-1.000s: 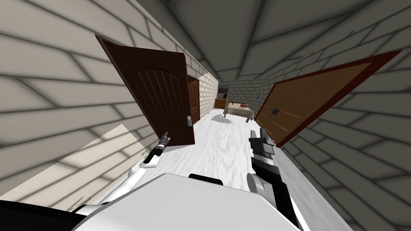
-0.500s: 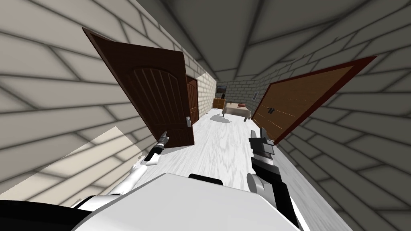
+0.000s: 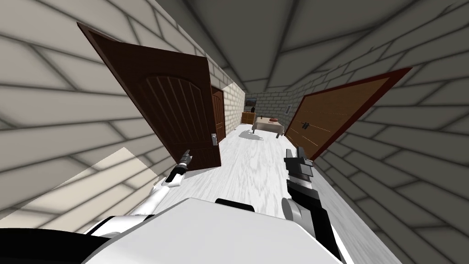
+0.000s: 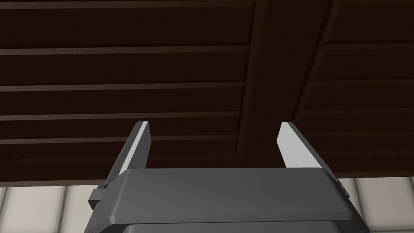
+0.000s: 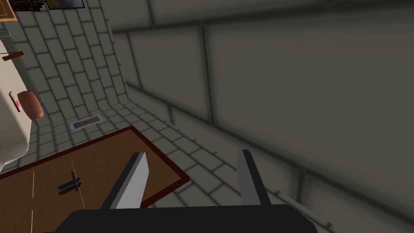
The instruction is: Pull the door open
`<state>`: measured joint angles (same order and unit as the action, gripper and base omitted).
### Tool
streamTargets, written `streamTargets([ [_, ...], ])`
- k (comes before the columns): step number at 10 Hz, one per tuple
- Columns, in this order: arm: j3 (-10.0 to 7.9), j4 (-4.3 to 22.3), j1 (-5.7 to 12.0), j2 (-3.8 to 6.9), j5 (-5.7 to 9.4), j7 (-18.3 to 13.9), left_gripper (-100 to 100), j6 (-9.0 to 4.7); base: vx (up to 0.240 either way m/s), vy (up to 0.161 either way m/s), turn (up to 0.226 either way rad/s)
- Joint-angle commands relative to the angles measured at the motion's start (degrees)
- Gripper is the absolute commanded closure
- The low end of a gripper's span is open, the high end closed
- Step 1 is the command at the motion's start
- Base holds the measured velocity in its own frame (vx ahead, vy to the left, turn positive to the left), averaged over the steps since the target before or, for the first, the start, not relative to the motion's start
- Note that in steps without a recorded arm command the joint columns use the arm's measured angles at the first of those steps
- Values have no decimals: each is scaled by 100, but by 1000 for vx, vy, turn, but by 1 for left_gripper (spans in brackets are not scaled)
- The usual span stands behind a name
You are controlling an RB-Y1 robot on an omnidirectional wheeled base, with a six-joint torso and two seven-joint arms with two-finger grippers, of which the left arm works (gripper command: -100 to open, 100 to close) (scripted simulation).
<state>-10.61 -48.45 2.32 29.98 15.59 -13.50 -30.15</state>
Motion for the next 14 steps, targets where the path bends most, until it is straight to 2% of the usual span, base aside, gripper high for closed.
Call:
streamTargets([
  [1,-54,174,122,14,-10,-3,-100,-15,10,39,-97],
  [7,-226,734,498,52,-43,-16,-100,-78,4,42,-92],
  [10,-351,1141,771,79,-67,-25,-100,-124,30,22,-157],
  [11,-392,1274,861,88,-75,-28,-100,-139,130,-18,-217],
  [14,-427,1387,937,96,-81,-30,-100,-152,189,-34,-60],
])
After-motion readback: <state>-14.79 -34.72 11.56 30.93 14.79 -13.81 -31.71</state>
